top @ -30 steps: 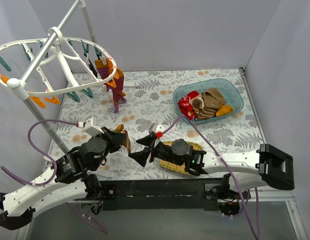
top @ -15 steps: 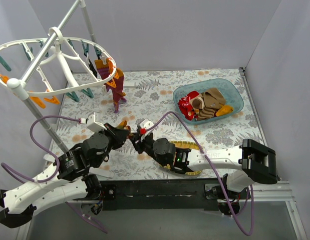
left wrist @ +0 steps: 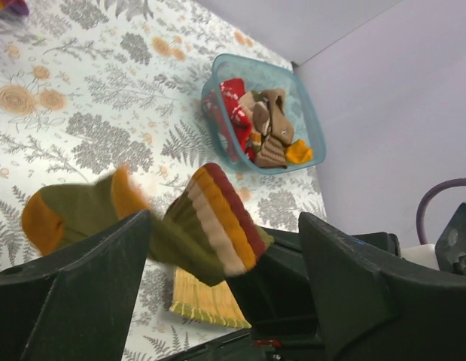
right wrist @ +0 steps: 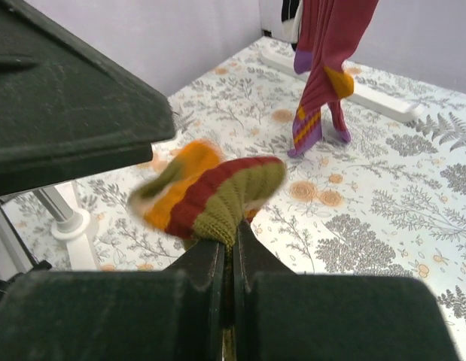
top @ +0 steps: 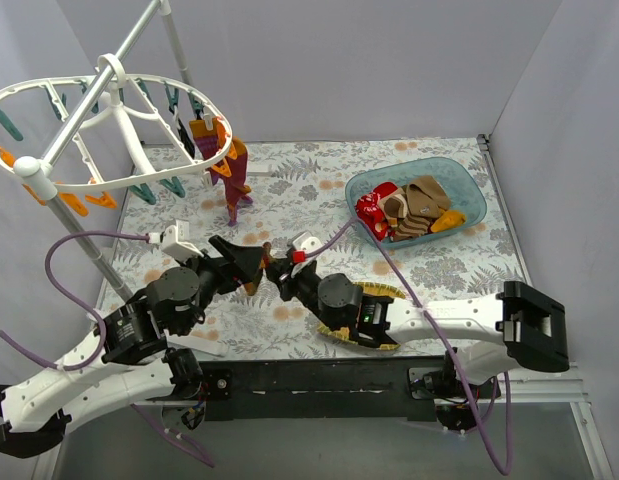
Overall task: Remove the socks clipped to the hanger
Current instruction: Remove the sock from the hanger, then place the sock in the bin.
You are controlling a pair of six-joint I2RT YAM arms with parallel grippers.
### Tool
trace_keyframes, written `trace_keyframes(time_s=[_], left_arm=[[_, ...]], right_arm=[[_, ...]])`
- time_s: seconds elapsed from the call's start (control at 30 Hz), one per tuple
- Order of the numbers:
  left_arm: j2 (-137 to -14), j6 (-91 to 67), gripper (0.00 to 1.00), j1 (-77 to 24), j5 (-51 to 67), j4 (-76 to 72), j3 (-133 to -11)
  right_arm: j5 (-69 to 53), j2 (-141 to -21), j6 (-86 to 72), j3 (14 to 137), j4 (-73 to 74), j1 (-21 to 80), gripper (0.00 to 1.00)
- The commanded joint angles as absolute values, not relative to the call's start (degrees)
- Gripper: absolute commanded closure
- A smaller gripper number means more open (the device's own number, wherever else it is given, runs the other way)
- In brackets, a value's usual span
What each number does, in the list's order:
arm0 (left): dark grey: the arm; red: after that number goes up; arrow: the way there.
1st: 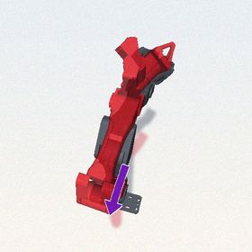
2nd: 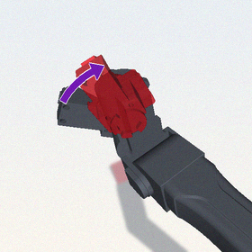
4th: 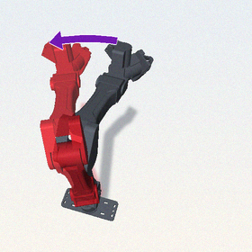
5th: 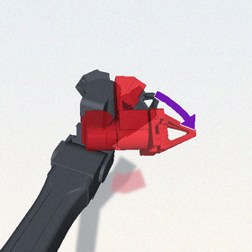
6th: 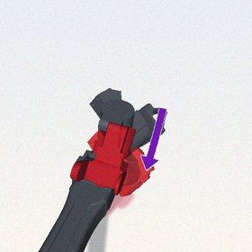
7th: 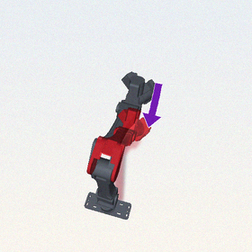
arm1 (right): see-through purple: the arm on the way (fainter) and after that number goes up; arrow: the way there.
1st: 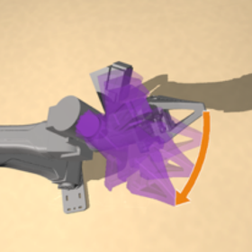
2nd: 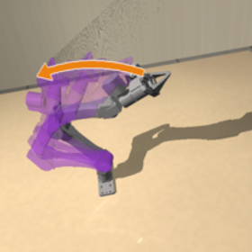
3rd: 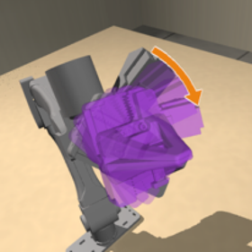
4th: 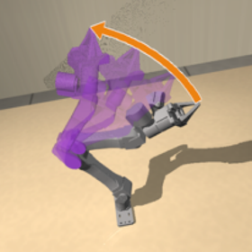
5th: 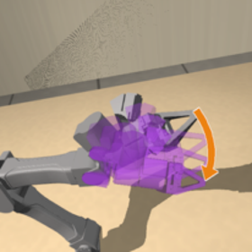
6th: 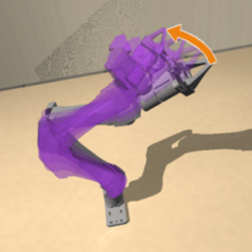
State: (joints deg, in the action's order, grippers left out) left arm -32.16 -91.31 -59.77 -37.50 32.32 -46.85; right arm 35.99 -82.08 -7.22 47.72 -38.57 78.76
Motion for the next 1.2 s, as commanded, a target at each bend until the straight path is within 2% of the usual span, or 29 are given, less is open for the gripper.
trace_keyframes(time_s=[0.0, 0.27, 0.47, 0.87, 1.17], left_arm=[[-31.0, -87.7, 0.21, -59.8, -38.6, 30.8, -50.2], [-29.6, -87.5, 0.2, -59.8, -37.6, 30.0, -48.8], [-30.3, -87.2, 0.2, -59.8, -36.0, 28.0, -48.1], [-33.7, -86.7, 0.2, -59.8, -32.3, 24.8, -47.3], [-36.6, -84.8, 0.19, -59.8, -31.5, 24.1, -49.0]], right_arm=[[35.9, -76.0, -7.5, 47.5, -39.3, 77.1, 0.99], [30.9, -66.0, -11.3, 47.4, -31.4, 66.5, 0.99], [23.9, -61.1, -16.3, 48.8, -25.0, 48.2, 0.99], [7.8, -65.7, -19.4, 53.6, -25.9, 16.2, 0.99], [-1.8, -69.6, -19.6, 51.2, -33.1, 0.6, 0.99]])
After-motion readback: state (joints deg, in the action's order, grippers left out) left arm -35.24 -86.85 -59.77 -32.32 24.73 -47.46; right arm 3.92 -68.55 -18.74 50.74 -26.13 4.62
